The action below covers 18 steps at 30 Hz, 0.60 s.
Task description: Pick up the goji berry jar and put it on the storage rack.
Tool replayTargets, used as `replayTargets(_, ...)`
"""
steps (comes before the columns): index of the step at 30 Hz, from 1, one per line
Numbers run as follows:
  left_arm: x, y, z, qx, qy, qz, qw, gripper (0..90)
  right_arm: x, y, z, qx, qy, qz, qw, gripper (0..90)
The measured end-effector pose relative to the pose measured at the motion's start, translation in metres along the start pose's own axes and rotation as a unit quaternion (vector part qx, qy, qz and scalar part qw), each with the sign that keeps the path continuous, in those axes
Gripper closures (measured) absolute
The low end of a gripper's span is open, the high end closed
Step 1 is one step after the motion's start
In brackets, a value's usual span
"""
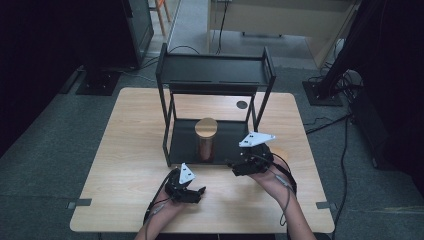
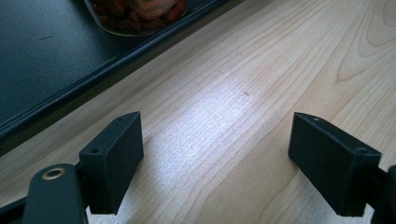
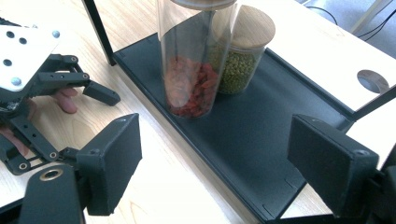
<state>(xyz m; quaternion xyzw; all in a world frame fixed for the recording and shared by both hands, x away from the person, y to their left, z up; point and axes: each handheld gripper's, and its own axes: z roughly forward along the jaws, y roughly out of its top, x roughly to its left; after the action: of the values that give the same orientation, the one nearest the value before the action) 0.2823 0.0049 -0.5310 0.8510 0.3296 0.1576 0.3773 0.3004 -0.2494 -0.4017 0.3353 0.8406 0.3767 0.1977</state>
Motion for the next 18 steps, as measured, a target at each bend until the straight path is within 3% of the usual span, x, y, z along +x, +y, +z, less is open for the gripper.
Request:
replayTargets(5, 0.0, 0.0, 0.0, 0.0, 0.0, 0.0, 1.0, 18.3, 0.003, 0.0, -0.002, 0.012, -0.006, -0.011, 0.9998, 17.7)
replayTargets(18, 0.0, 0.0, 0.0, 0.001, 0.0, 0.001, 1.0, 18.3, -0.007, -0.003, -0.017, -0.001, -0.003, -0.007, 1.0, 17.7)
